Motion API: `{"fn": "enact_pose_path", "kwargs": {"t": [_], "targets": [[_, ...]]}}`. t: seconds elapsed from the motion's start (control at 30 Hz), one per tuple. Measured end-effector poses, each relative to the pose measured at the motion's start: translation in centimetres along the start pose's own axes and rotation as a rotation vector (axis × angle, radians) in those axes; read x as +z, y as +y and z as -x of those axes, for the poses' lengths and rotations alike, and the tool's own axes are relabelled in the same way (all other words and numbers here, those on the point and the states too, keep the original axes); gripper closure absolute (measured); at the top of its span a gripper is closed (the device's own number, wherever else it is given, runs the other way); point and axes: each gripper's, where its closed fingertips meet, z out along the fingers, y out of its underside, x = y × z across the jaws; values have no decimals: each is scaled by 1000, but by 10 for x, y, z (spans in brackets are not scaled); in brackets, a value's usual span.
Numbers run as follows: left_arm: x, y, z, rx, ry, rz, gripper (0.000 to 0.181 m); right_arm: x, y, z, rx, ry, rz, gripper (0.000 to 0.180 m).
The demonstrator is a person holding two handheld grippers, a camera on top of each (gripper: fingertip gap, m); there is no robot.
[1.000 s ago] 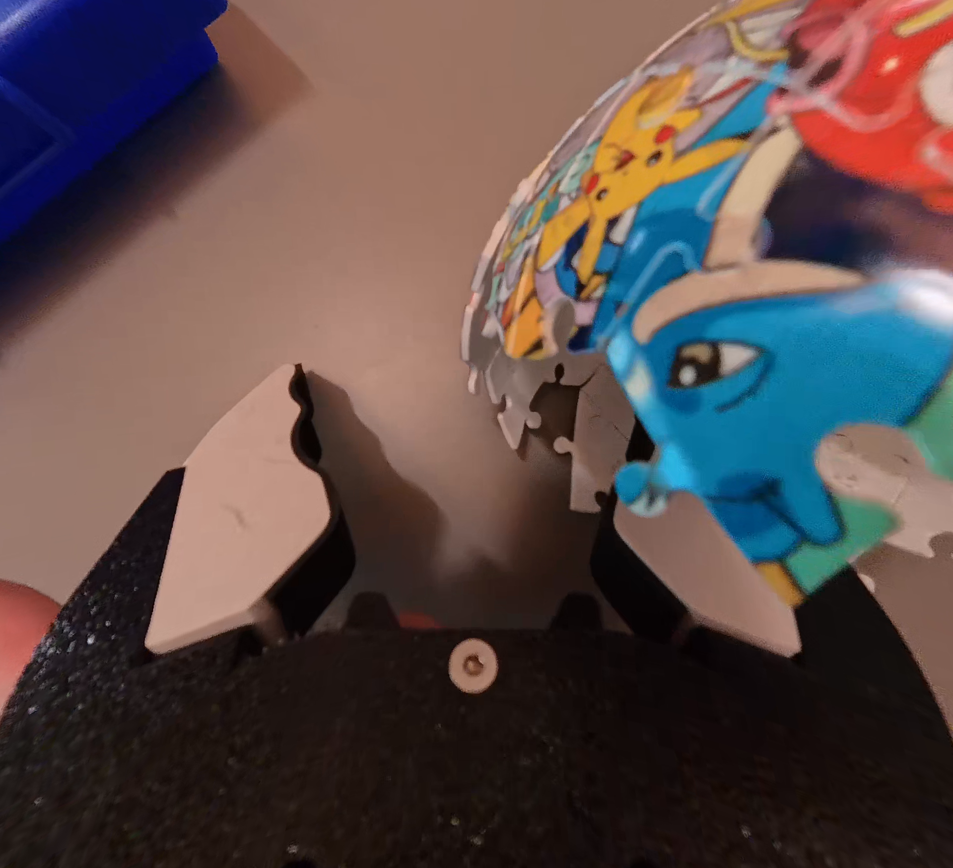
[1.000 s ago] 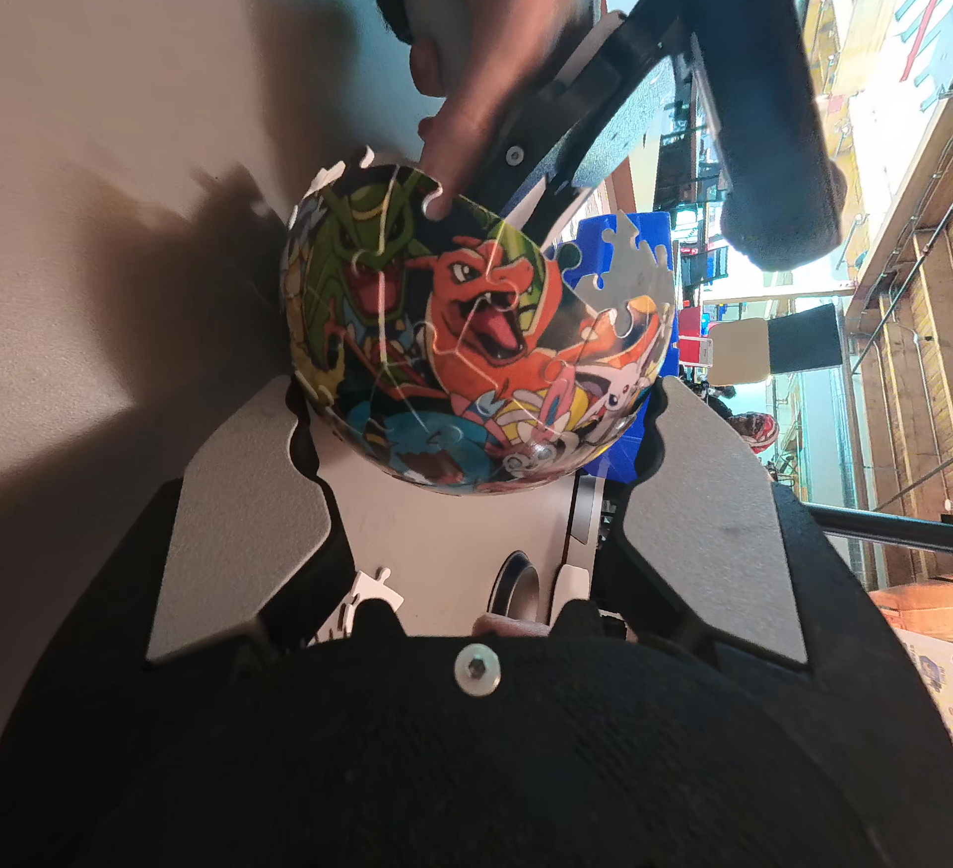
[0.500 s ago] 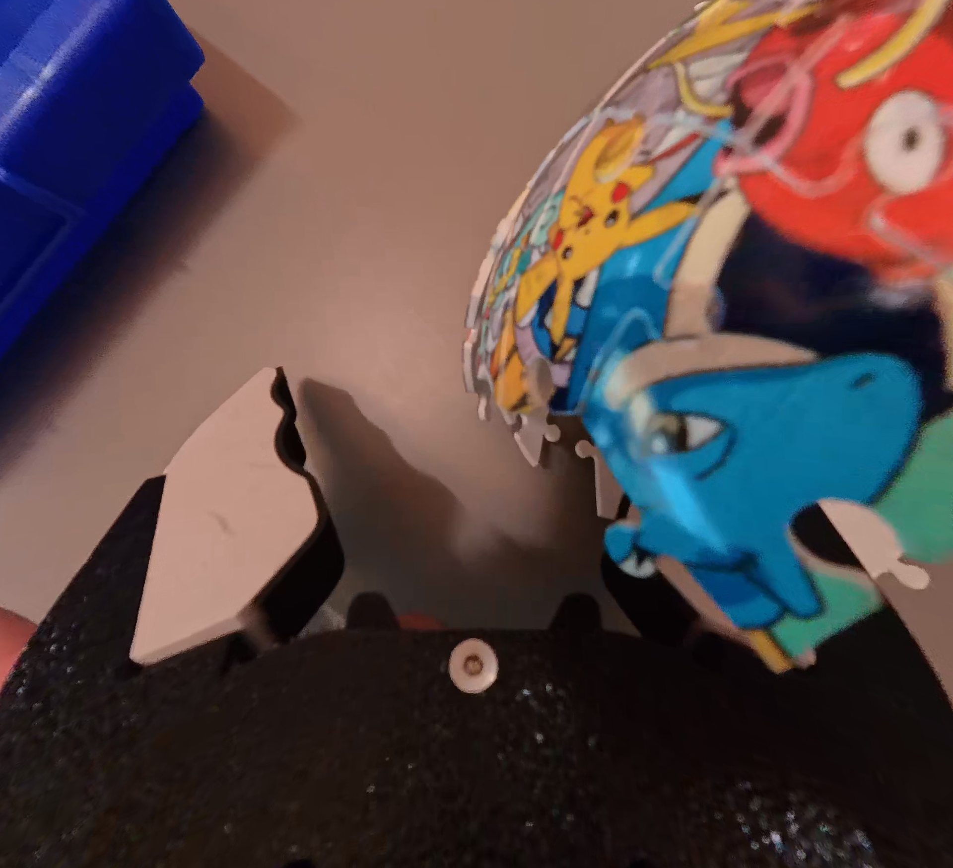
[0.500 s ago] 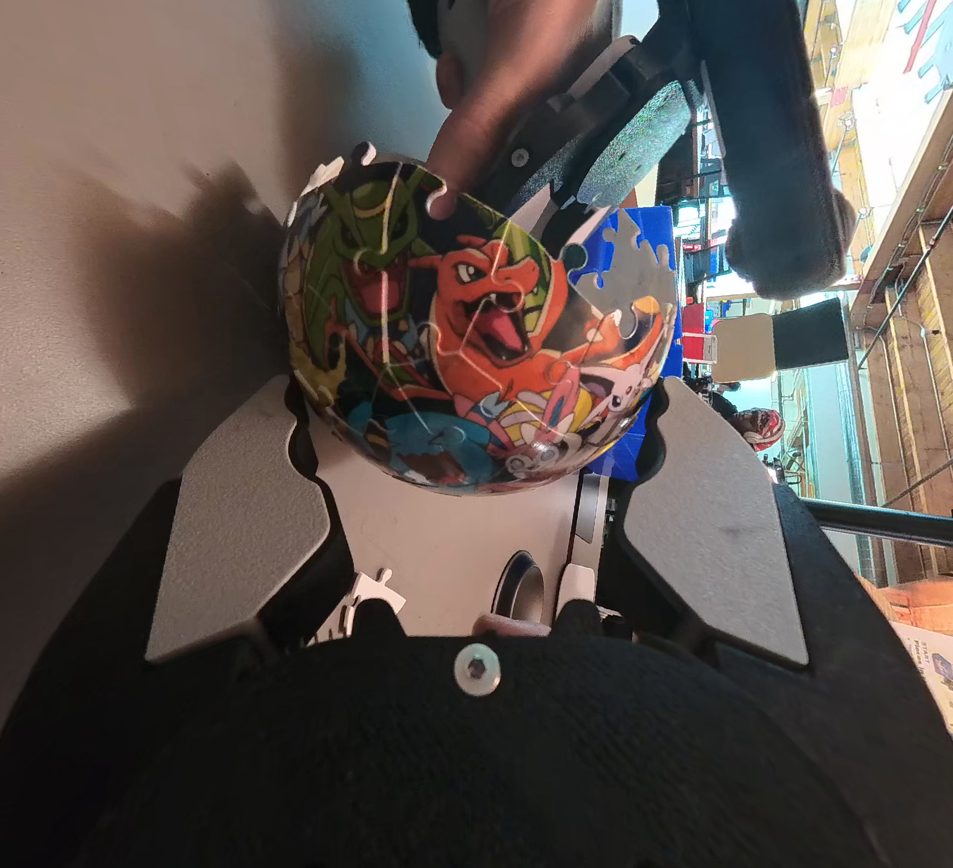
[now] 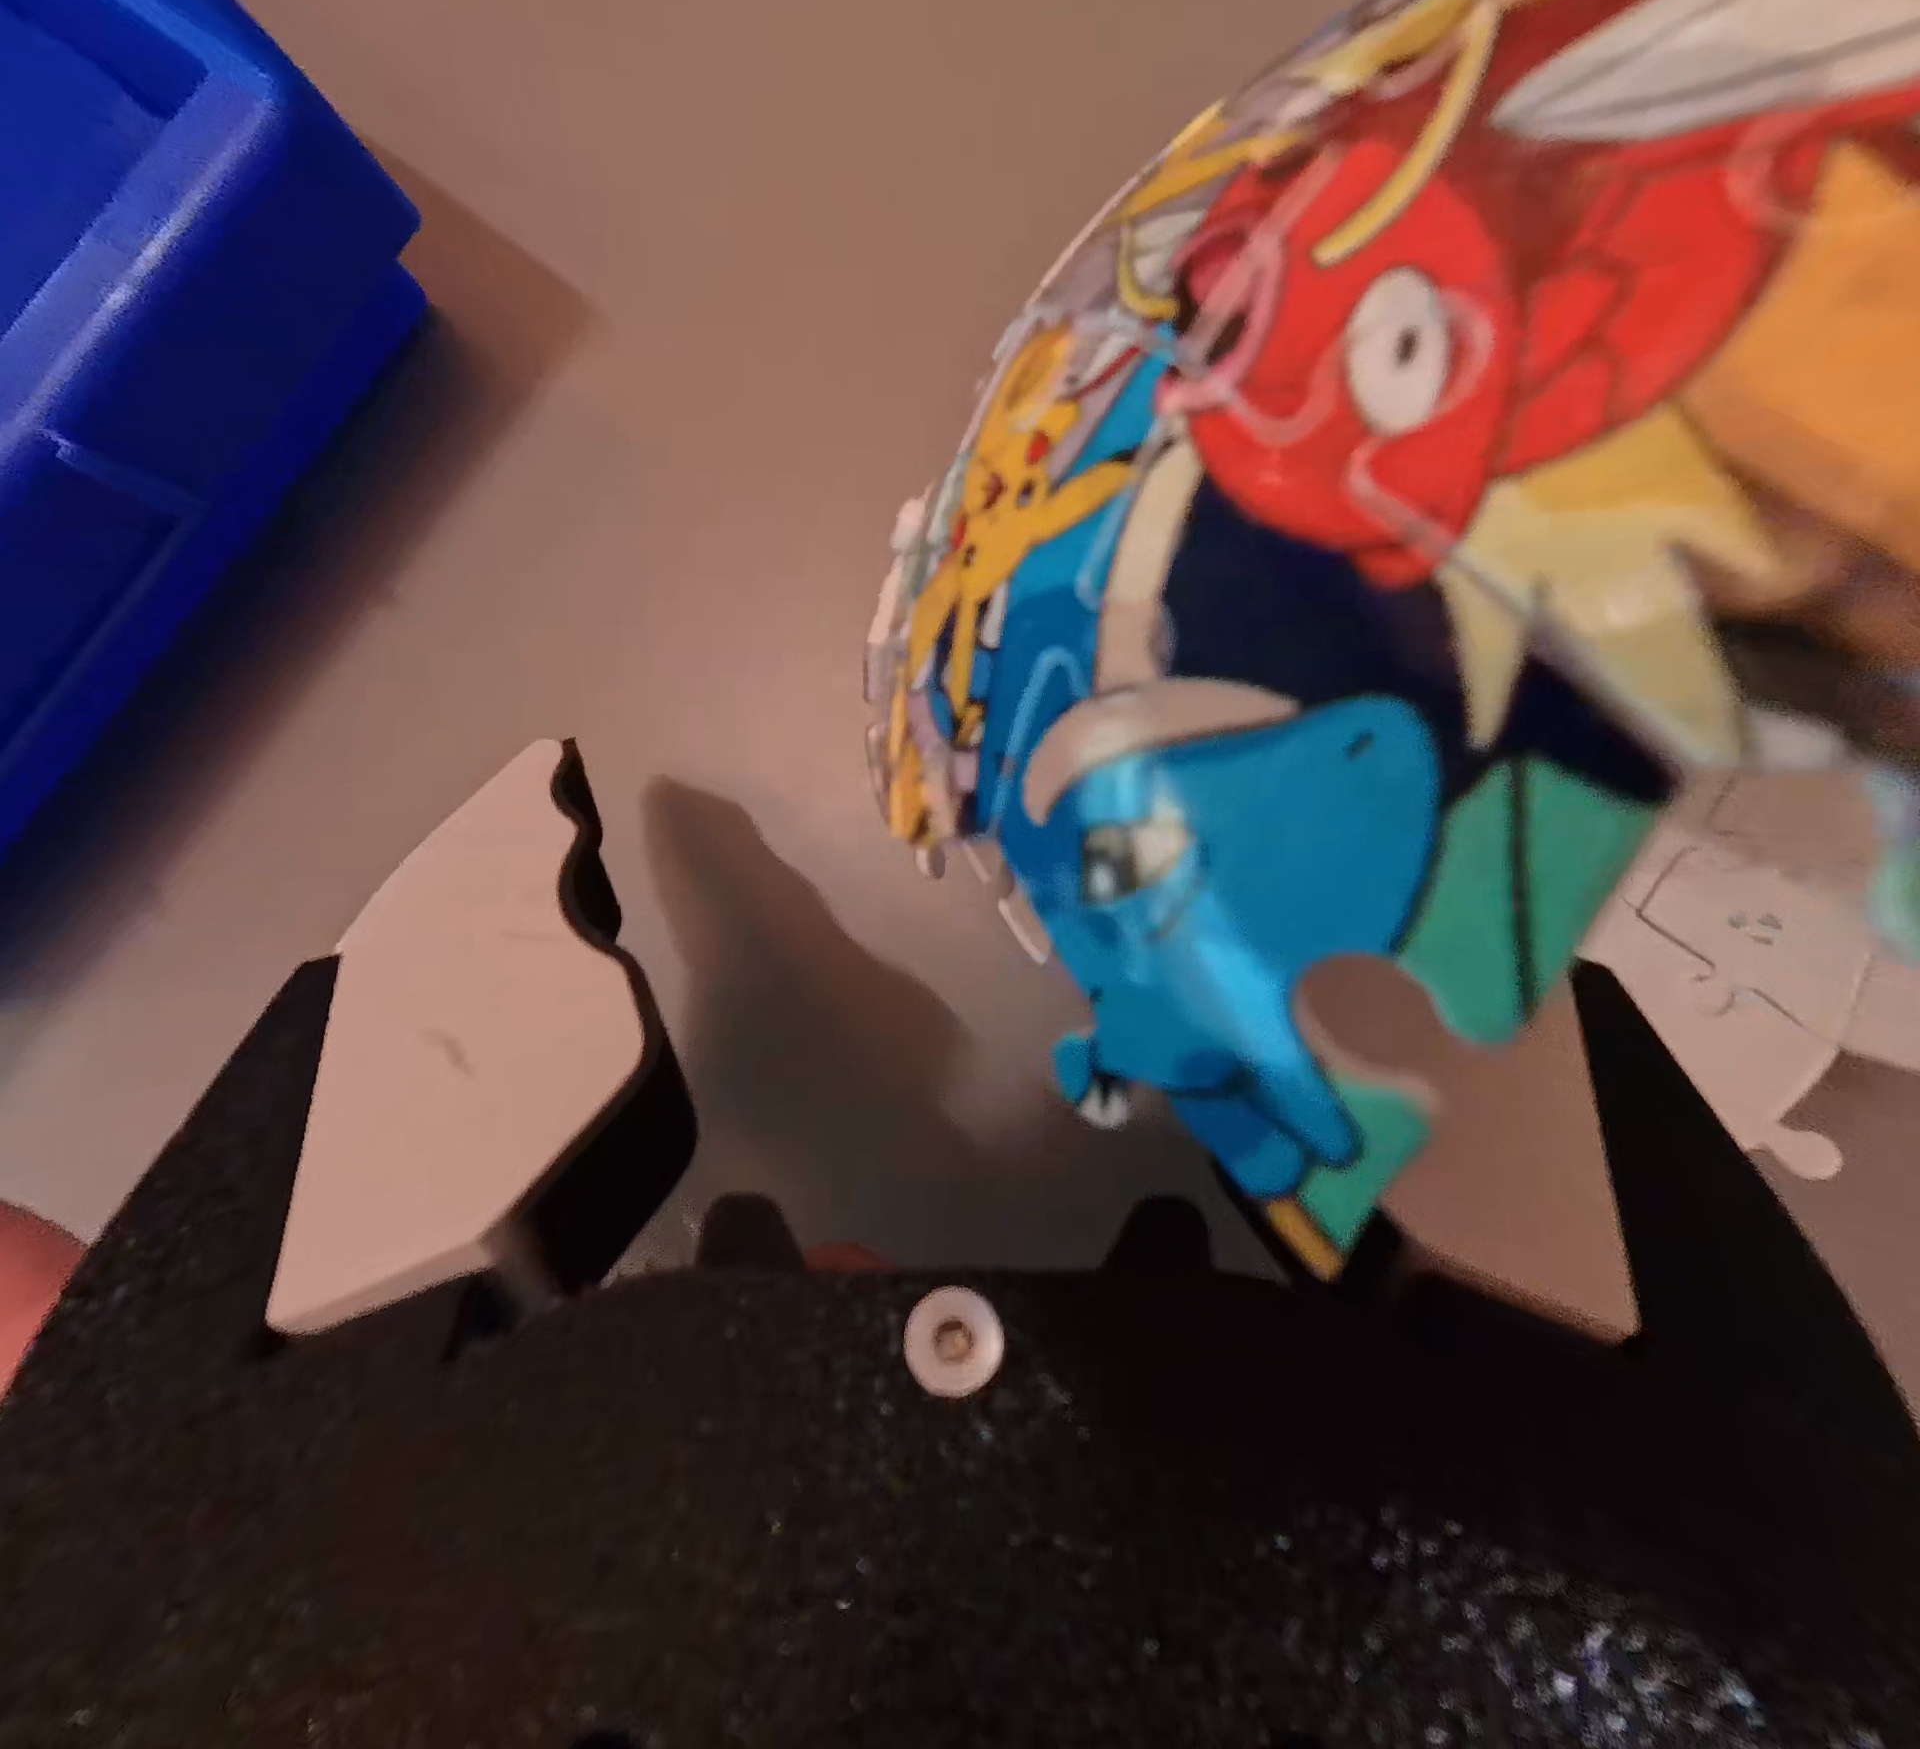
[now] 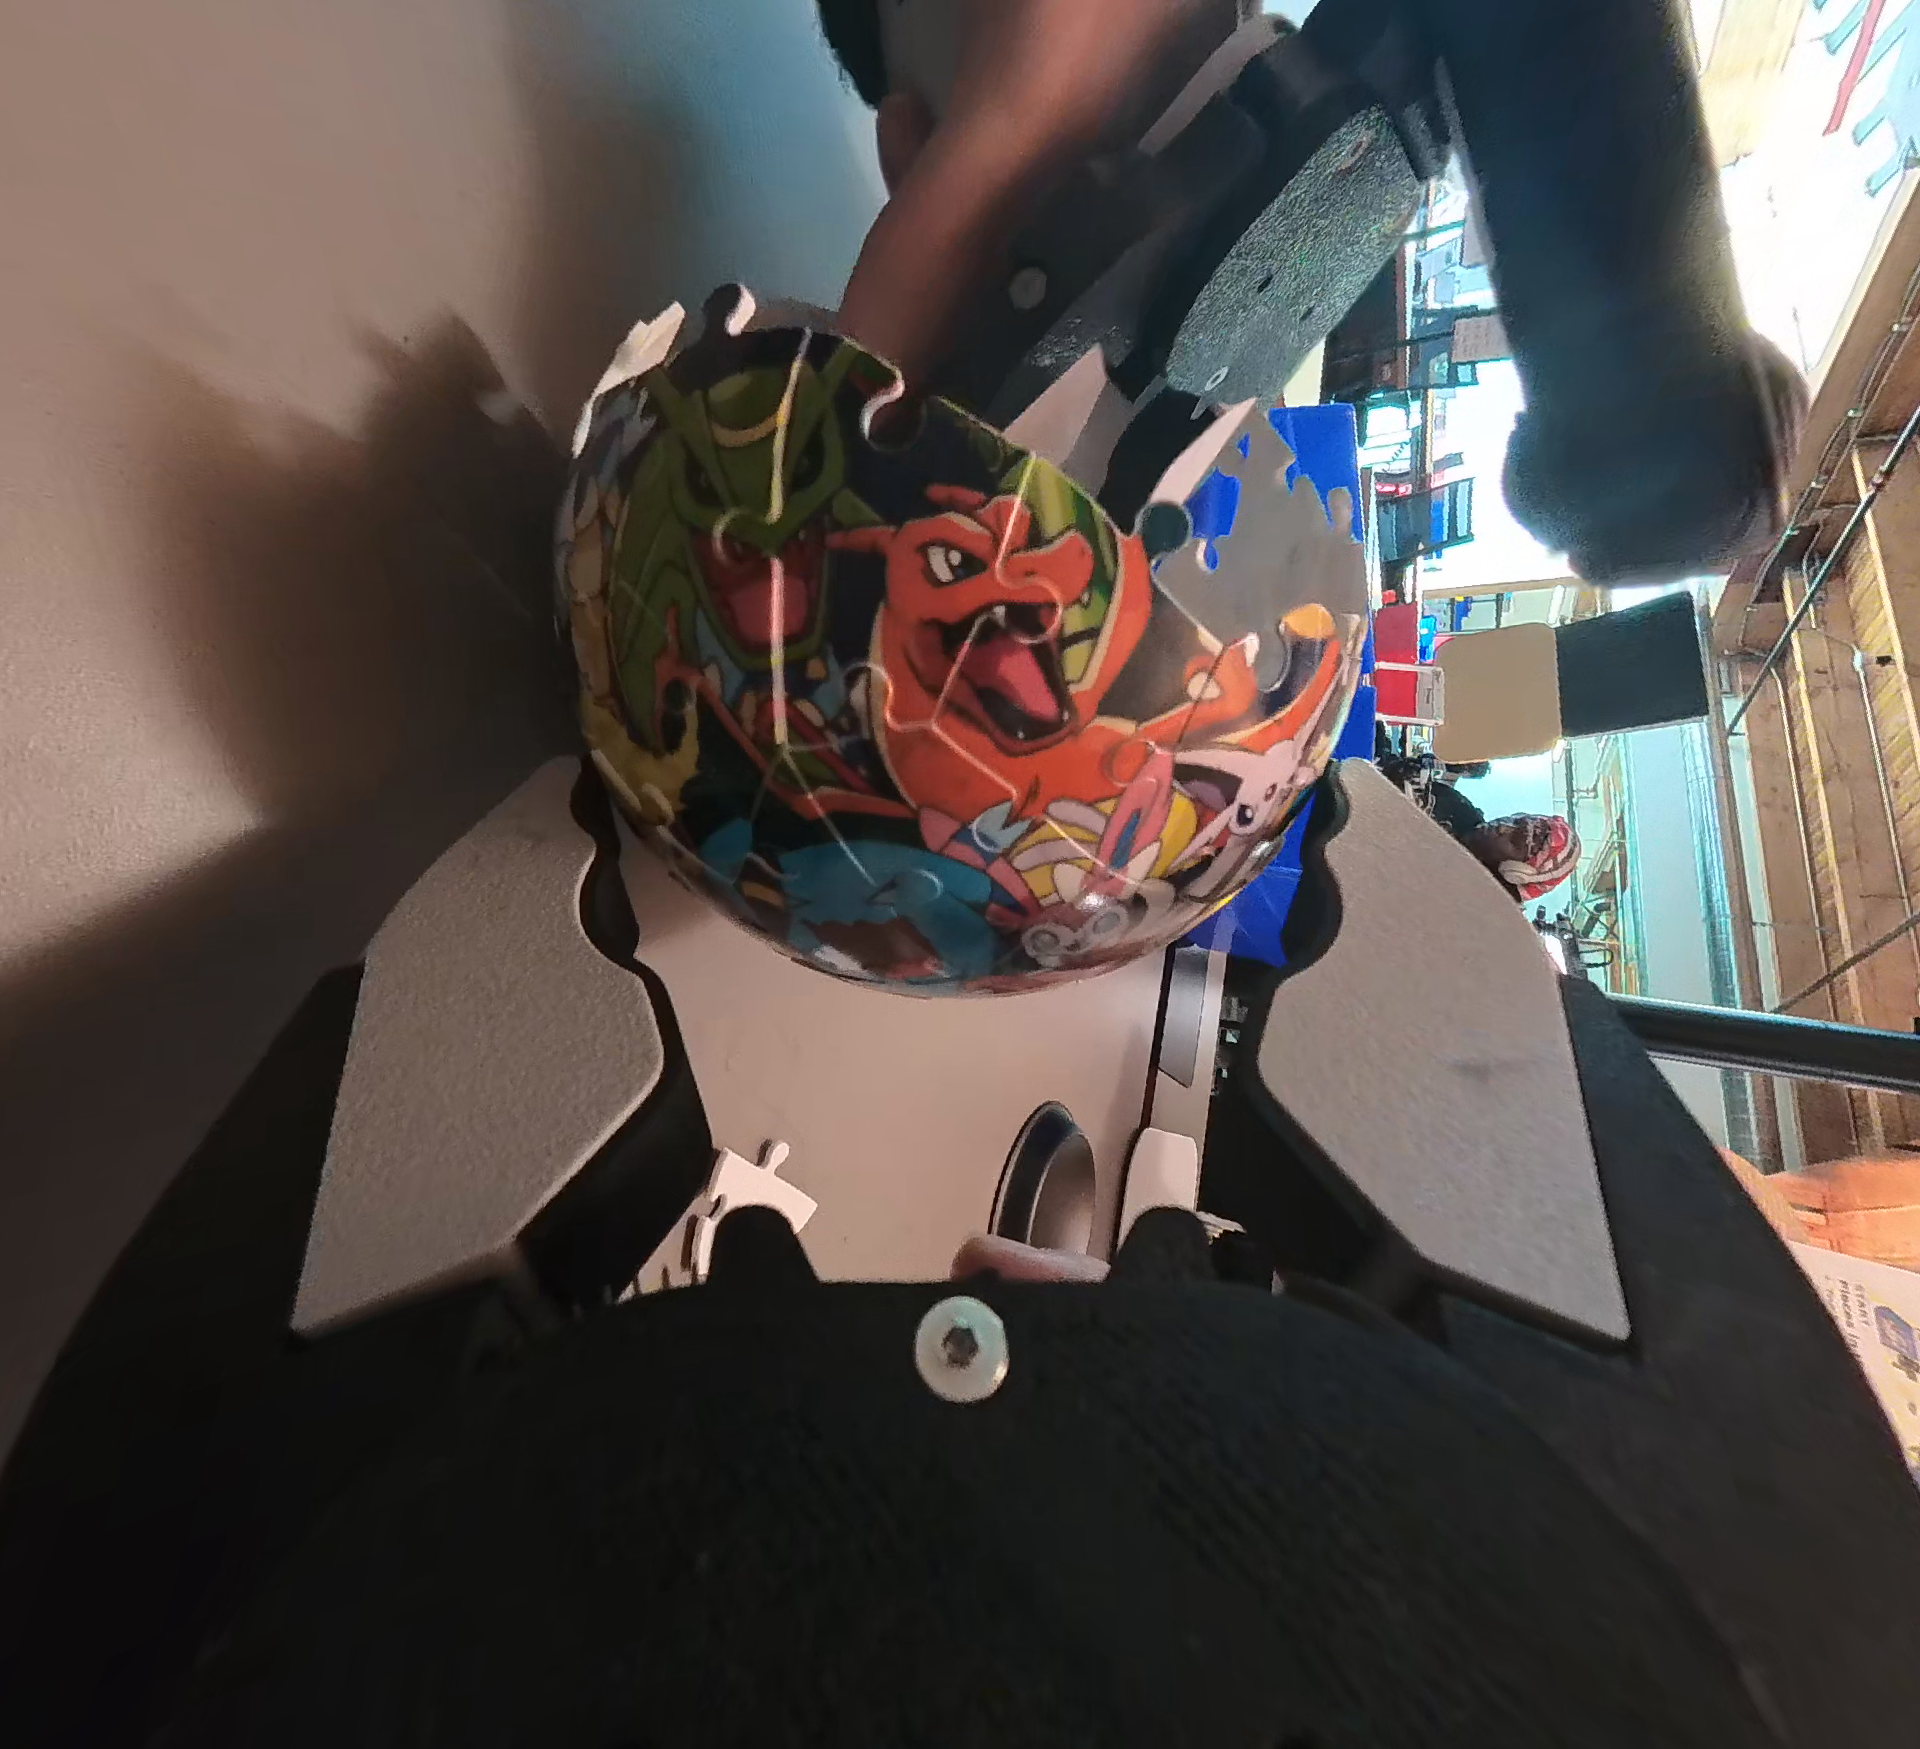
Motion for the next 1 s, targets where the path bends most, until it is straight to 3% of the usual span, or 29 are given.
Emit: {"fn": "enact_pose_path", "kwargs": {"t": [0.03, 0.63, 1.0], "targets": [[-1, -1, 0, -16, 8, -12, 55, 0, 0, 0, 0, 0, 0, 56], [2, 3, 1, 4, 9, 25, 61, 0, -1, 1, 22, -2, -14, 56], [2, 0, -7, 57, 41, 2, 75, 1, 2, 1, 65, -6, -26, 56]]}}
